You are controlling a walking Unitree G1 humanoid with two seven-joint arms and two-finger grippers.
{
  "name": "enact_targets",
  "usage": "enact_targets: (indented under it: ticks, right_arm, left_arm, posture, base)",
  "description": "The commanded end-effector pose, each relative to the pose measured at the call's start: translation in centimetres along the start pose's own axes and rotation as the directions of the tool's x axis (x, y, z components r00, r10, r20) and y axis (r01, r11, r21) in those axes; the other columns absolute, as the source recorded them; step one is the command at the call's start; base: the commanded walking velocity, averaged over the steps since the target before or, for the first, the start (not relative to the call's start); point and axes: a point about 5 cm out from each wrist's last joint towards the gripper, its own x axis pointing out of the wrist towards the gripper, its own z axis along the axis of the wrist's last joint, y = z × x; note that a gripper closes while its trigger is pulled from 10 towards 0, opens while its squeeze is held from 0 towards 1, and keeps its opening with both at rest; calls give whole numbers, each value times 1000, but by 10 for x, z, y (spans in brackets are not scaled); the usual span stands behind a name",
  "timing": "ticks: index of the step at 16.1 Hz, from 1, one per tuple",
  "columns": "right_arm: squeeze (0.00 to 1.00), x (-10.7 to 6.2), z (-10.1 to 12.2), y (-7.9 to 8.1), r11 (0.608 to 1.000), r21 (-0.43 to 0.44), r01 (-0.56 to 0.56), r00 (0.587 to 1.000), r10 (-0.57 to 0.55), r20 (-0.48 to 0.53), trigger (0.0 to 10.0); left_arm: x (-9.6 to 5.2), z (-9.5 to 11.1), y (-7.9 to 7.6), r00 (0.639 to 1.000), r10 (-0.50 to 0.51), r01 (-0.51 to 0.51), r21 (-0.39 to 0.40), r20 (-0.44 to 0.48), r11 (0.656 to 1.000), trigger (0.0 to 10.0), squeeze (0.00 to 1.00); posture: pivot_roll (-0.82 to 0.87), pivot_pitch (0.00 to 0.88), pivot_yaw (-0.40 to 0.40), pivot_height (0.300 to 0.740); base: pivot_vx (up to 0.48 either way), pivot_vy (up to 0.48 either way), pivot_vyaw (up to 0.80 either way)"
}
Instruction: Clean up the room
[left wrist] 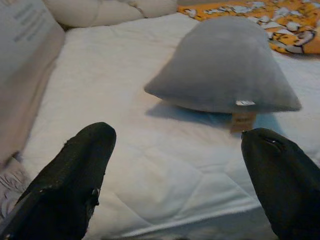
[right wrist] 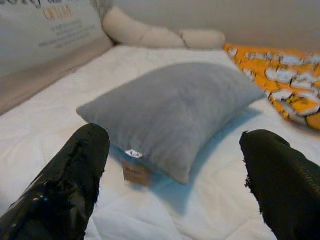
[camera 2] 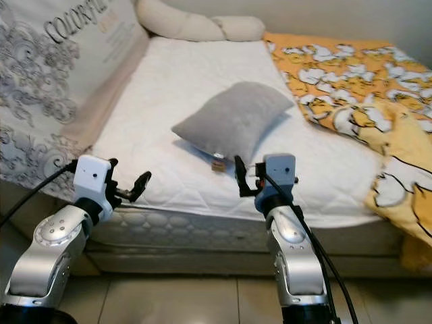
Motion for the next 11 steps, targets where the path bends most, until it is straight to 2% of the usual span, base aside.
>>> enact_targets:
  ticks: [1,2,7,11]
  right_arm:
    - [0,0,2,-2,1000,12,12,1000,-12,-4,10000]
    - [0,0,2,-3,1000,9,11,1000,-11,-6,10000]
    - [0,4,1,-13,998,-51,21,1000,-22,-20,10000]
    - [0,7,-5,-15,998,-61,-3,999,1,-41,10000]
  left_arm:
    - [1,3,4,1000,27,-27,16,6,1000,10000,0]
    - [1,2,6,999,40,-40,16,7,999,10000,0]
    - [2,1,9,998,64,-64,13,4,998,10000,0]
    - [3,1,13,997,83,-83,17,1,996,10000,0]
  posture:
    - [45,0,-35,740]
    - [45,0,-34,740]
    - [45,0,-33,740]
    - [46,0,-31,740]
  base:
    - [398,0,-675]
    - [394,0,-750]
    - [395,0,0]
    - [395,0,0]
